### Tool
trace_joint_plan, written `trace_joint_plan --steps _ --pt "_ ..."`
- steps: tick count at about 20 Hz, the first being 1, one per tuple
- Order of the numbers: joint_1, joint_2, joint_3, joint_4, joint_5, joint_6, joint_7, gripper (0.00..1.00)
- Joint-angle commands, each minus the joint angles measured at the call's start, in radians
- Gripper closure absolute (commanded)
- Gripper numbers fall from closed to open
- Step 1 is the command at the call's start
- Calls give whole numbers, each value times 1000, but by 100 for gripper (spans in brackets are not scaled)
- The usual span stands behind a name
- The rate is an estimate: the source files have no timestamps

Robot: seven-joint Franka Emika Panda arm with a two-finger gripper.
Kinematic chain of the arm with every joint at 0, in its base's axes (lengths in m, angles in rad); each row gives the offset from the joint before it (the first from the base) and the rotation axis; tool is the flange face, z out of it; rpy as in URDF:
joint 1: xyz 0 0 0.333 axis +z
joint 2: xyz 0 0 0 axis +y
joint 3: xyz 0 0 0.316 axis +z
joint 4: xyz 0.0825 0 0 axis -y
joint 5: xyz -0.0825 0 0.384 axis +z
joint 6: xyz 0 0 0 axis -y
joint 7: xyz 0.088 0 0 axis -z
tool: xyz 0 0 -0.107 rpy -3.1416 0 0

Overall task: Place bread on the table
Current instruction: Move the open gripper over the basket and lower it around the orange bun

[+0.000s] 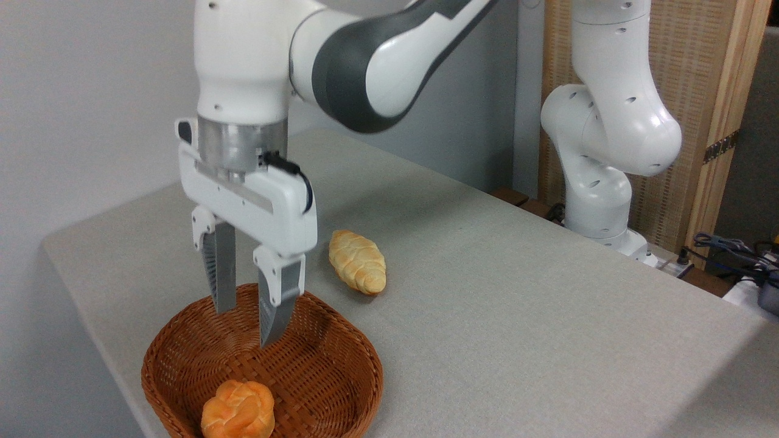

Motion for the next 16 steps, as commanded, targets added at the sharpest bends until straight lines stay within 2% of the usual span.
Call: trace_joint_plan --steps 1,6,16 --pt "-8 50 32 2 9 61 13 0" --pt "-8 105 49 3 12 148 10 0" --pt "-8 189 60 3 15 251 12 0"
